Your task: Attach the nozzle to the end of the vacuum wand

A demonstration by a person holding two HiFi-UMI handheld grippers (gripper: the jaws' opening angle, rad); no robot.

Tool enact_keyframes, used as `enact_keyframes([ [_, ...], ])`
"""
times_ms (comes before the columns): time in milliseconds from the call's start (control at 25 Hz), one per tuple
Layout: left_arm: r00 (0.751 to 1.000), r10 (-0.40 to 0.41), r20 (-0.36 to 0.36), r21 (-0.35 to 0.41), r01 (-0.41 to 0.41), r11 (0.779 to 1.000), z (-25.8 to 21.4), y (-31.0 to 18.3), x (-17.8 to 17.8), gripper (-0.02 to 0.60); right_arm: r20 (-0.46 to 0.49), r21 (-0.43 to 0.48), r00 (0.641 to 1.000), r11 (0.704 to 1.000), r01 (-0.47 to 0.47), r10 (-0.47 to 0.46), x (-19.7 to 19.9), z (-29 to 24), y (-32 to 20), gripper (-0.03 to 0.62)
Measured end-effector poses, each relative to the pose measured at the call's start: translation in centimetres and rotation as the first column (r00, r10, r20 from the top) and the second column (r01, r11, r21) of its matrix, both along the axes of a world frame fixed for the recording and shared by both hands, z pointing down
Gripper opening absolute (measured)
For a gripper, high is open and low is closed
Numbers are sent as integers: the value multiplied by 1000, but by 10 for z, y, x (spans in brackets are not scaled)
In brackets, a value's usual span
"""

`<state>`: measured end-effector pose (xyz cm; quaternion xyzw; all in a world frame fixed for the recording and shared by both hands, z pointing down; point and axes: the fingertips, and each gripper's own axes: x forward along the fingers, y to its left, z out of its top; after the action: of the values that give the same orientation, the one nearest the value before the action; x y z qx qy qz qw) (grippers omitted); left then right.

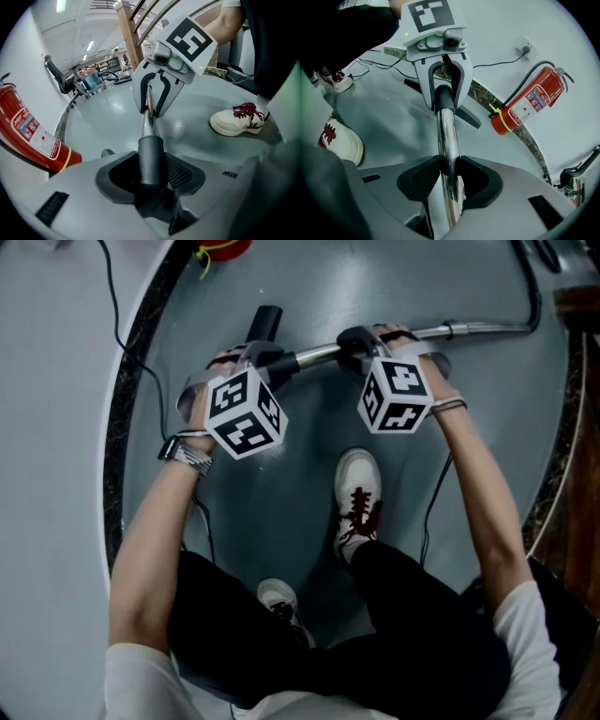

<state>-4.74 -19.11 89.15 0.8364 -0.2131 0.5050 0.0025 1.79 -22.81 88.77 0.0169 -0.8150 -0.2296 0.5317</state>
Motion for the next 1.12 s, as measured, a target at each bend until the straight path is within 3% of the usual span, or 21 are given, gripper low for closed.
enact_keyframes([
  [400,999,20,45,-31,-19,999,26,-7,-7,181,-36,-7,999,1000,20,-21,-5,24,-6,152],
  [1120,995,13,95,-58,-7,998,60,-23,-12,181,-14,-77,1000,997,-19,18,-9,50,-21,156],
])
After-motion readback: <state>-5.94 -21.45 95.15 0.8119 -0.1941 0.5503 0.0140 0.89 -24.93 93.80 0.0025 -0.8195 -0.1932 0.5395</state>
